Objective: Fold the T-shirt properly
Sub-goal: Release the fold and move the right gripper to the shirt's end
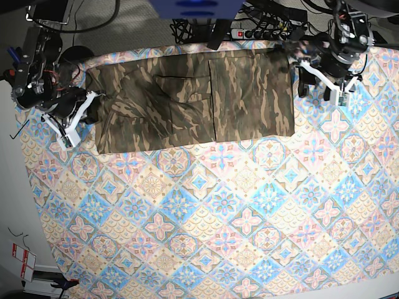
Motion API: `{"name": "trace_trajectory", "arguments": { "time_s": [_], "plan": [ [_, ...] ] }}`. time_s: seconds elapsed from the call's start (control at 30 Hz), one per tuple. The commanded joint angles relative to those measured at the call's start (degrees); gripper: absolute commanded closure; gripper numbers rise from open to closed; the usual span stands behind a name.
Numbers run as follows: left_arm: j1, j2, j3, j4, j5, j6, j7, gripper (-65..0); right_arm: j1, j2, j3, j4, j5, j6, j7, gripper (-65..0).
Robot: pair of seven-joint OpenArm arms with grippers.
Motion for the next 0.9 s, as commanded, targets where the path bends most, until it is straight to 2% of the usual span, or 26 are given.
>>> {"name": "trace_trajectory", "arguments": {
  "time_s": [0.0, 0.13, 0.2, 0.27, 0.3, 0.43, 0.53, 0.6, 0.77, 0.87],
  "plan": [
    [0.05, -1.05, -0.07, -0.67, -0.56, -0.43, -0.43, -46.6, 0.41, 0.73, 0.33, 0.37, 0.4, 0.11, 0.8, 0.0],
    [-2.06, -2.11, -3.33, -6.74, -1.8, -0.43, -0.35, -45.1, 0.5, 0.73, 0.24, -1.48, 0.4, 0.11, 0.98, 0.0],
    [-2.68, -2.02, -4.82, -9.46, -1.71, -0.43, -0.26, -40.4, 0.5, 0.73, 0.33, -2.36, 0.31, 0.2, 1.68, 0.0],
    [-2.77, -2.02, -5.17, -10.78, -1.8, -1.14, -0.35, -32.9, 0.41, 0.73, 0.33, -3.15, 0.31, 0.2, 2.83, 0.0],
    [-2.77, -2.02, -5.17, -11.04, -1.88, -2.45, -0.35, -28.8, 0.41, 0.73, 0.33, -3.5, 0.31, 0.2, 3.09, 0.0],
    [-1.62, -1.84, -6.67, -10.87, -4.52, -11.6, 0.09, -16.8, 0.5, 0.73, 0.33, -5.17, 0.31, 0.2, 3.27, 0.0],
    [-1.1, -1.75, -10.97, -10.87, -8.21, -15.55, 0.01, 0.0, 0.5, 0.73, 0.33, -5.61, 0.31, 0.2, 3.35, 0.0],
    [-0.57, -1.93, -13.0, -10.96, -11.99, -15.6, 0.71, 0.0, 0.5, 0.73, 0.33, -5.7, 0.31, 0.2, 3.35, 0.0],
    [0.49, -3.86, -11.68, -10.25, -23.42, -15.6, 4.49, 0.0, 0.77, 0.73, 0.33, -5.96, 0.31, 0.2, 3.35, 0.0],
    [0.05, -3.78, -11.77, -10.78, -23.07, -15.6, 4.84, 0.0, 0.68, 0.73, 0.33, -5.96, 0.31, 0.2, 3.35, 0.0]
  ]
}}
